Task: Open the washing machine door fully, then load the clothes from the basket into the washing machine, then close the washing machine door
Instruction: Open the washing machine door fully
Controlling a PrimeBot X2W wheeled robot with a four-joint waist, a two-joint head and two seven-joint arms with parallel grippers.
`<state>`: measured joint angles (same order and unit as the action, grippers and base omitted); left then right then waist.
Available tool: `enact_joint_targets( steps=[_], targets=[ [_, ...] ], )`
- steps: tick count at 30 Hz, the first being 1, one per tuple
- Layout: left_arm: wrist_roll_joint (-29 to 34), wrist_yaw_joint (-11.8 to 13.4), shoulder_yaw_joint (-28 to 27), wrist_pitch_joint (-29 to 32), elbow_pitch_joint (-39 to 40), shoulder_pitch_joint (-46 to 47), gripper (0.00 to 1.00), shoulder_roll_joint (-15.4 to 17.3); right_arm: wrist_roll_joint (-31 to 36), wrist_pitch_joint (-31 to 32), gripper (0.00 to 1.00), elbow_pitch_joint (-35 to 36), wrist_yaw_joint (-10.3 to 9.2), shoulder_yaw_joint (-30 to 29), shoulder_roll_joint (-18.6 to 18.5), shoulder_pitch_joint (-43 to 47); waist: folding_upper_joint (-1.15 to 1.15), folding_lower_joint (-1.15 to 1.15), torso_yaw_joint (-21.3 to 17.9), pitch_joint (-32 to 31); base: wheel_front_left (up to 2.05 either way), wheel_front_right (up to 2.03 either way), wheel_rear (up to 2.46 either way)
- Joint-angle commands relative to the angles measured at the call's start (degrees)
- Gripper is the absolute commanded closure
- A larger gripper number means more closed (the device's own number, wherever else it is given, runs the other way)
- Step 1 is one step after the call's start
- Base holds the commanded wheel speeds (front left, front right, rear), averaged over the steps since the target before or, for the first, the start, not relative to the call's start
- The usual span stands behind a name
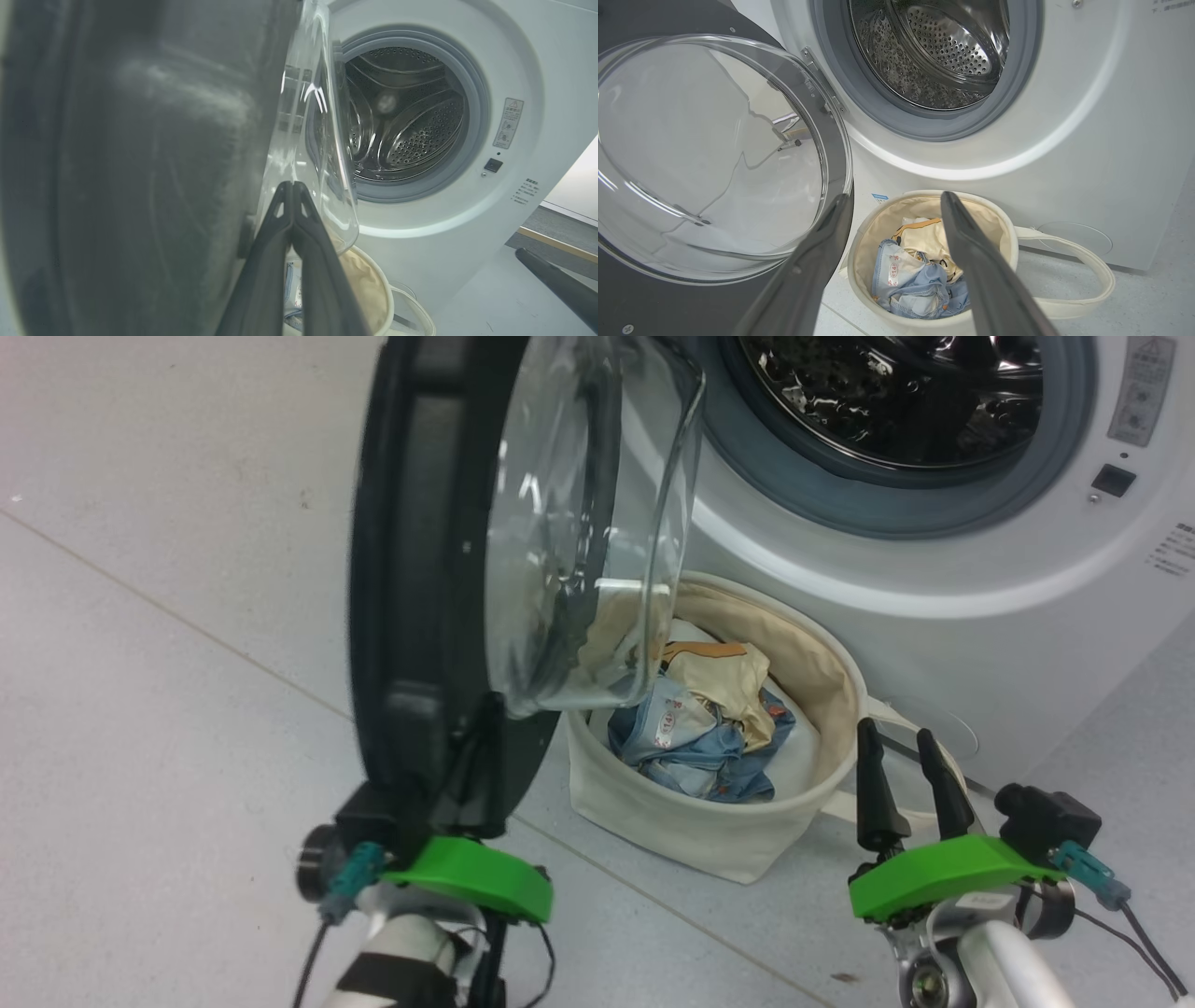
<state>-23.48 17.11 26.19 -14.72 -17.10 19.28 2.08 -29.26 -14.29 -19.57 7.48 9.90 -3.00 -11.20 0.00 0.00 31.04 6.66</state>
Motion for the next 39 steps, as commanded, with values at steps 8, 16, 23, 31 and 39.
enact_joint_targets(
  steps=[8, 16, 23, 31, 39],
  targets=[
    [2.4, -0.4, -13.3, -0.3, 2.2, 0.1, 1.0, 0.8, 1.5, -0.7, 0.0, 1.6, 0.01, -0.7, 0.1, -1.2, 0.0, 0.0, -0.1, 1.2, 0.0, 0.0, 0.0],
    [3.4, -2.3, -24.0, -0.3, -1.5, 1.7, 1.0, 0.8, 3.0, -0.7, 0.0, 1.8, 0.01, -1.5, -0.2, -1.8, 0.0, 0.0, 0.0, 3.6, 0.0, 0.0, 0.0],
    [3.9, -5.8, -33.4, -0.3, -4.8, 5.6, 1.0, 1.0, 3.6, -0.7, 0.0, 1.4, 0.01, -0.4, -2.1, -3.0, 0.0, 0.0, 0.1, 6.3, 0.0, 0.0, 0.0],
    [4.7, -11.7, -44.5, -0.3, -11.0, 13.4, 1.0, 2.1, 4.1, -0.7, 0.0, 1.4, 0.01, 0.8, -5.3, -4.9, 0.0, 0.0, 0.0, 10.3, 0.0, 0.0, 0.0],
    [8.1, -15.4, -50.0, -0.3, -15.6, 17.8, 1.0, 2.4, 4.1, -0.7, 0.0, 1.5, 0.01, 1.3, -6.3, -5.2, 0.0, 0.0, 0.0, 11.8, 0.0, 0.0, 0.0]
  ],
)
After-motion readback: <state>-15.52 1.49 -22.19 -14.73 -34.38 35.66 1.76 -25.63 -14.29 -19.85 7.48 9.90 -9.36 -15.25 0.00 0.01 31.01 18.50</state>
